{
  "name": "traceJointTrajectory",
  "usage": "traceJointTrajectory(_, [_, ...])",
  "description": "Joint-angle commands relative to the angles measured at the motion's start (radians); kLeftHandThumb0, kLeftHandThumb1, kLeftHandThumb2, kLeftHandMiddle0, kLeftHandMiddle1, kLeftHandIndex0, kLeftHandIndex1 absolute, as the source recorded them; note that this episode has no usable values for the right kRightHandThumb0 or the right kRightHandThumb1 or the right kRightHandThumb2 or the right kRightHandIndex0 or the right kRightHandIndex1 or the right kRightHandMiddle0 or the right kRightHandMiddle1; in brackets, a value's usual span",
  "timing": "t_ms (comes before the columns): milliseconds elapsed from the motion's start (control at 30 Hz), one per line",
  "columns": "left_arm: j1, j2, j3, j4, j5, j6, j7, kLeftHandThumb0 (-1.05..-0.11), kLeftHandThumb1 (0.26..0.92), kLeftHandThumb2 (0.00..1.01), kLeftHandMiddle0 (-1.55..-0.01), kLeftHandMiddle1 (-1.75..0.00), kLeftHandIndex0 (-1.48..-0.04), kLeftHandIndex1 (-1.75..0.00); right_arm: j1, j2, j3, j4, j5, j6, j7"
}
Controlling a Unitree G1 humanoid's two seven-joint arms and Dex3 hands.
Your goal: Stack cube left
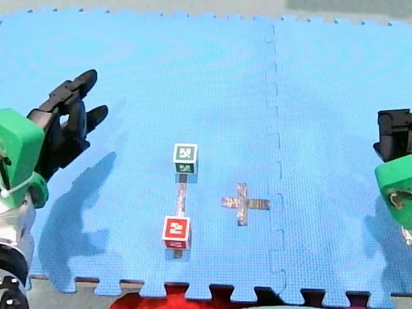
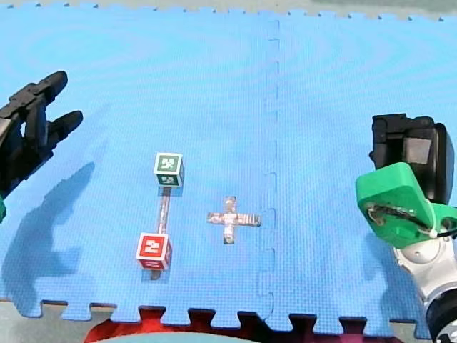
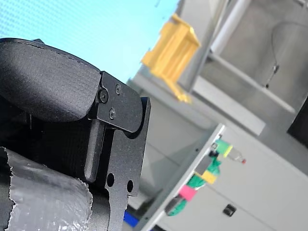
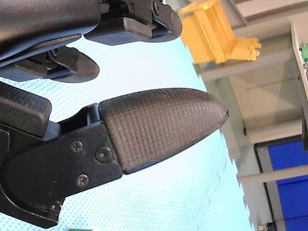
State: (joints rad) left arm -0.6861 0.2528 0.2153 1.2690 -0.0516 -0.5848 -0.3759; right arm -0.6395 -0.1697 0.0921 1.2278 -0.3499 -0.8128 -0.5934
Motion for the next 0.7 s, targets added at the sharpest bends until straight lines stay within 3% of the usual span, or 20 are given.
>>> traceJointTrajectory(0, [-0.005,0.005,-0.001,-0.004,0.000,0.003,0.006,-1.048,0.921,0.79,-0.42,-0.01,-0.27,0.00,-0.003,-0.003,-0.002,-0.002,0.002,-0.001,-0.001])
traceJointTrajectory(600, [-0.006,0.009,-0.010,-0.010,0.005,0.004,0.024,-1.048,0.921,0.78,-0.43,-0.01,-0.28,-0.01,-0.007,0.003,-0.006,-0.002,0.008,0.001,0.003])
traceJointTrajectory(667, [-0.006,0.006,-0.004,-0.010,-0.004,0.004,0.014,-1.048,0.921,0.78,-0.51,-0.05,-0.28,-0.01,-0.007,0.003,-0.005,-0.002,0.007,0.002,0.002])
